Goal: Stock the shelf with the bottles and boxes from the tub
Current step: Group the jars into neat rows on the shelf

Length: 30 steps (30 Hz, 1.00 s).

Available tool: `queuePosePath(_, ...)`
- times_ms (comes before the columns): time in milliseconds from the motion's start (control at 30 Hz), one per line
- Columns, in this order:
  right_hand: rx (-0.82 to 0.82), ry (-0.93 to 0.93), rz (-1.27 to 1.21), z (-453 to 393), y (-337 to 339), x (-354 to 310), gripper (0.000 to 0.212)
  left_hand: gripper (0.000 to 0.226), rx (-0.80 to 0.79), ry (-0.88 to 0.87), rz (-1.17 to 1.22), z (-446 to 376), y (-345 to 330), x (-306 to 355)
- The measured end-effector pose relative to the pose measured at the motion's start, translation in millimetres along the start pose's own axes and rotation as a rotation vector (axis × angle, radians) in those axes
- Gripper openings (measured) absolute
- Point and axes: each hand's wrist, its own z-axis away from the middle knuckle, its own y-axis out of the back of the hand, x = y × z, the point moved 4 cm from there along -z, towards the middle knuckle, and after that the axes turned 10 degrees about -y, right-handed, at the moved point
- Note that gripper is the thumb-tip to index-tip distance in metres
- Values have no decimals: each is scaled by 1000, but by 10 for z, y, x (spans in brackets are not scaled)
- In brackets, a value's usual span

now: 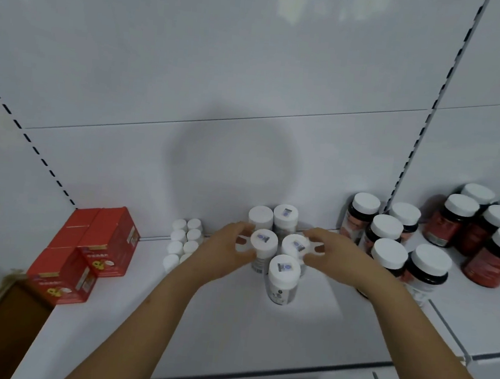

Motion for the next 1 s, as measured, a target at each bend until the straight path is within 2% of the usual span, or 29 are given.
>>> queuePosePath(100, -86, 39, -127, 18, -110, 29, 59, 47, -43, -43, -3, -2, -72, 52)
queuePosePath(333, 27, 76, -194, -100, -155, 25, 47, 43, 49, -47, 14, 6, -123, 84)
queuePosePath(467, 183, 73, -221, -191, -54, -54, 39, 44, 174, -32, 62, -61, -82, 61)
queuePosePath(533, 172, 68, -204, -189, -95, -92, 36, 45, 199, -25, 41, -96, -97, 53)
queuePosePath(667, 148, 57, -205, -205, -278, -53, 47, 40, 218, -24, 23, -60, -184, 49)
queuePosePath(800, 145, 55, -223, -199, -286, -22, 55, 47, 219, -44, 68, -22, -210, 24)
queuePosePath(900, 261, 22, -152, -112, -247, 53, 53, 56, 222, -58, 53, 73, -221, -47)
queuePosePath(1000, 392, 52, -249, 108, -193, 158, 36, 55, 276, -52, -52, 312, -240, -158)
